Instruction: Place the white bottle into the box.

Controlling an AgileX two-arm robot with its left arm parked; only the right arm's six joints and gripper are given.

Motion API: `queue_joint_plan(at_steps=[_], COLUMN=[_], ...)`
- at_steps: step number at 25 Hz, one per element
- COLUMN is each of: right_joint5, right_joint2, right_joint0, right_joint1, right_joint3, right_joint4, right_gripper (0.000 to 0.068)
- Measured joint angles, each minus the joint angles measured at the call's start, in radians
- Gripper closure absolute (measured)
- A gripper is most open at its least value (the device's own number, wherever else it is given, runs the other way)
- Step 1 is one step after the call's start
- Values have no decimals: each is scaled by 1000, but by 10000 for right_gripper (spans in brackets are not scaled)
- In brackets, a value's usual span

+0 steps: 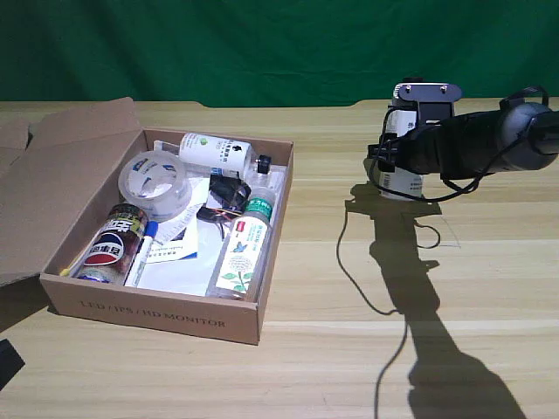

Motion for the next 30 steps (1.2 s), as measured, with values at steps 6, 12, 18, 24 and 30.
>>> queue_joint_plan(at_steps=[6,12,18,24,30], right_joint5=[-106,-89,-41,23,26], right_joint2=[30,30,30,30,30], right_joint0=[52,247,410,432,432], right_joint1=[-103,-239,-211,-97,-83], right_joint3=[4,-5,-12,-12,-15], right_joint4=[219,434,489,574,630], right_gripper=[156,156,156,156,156])
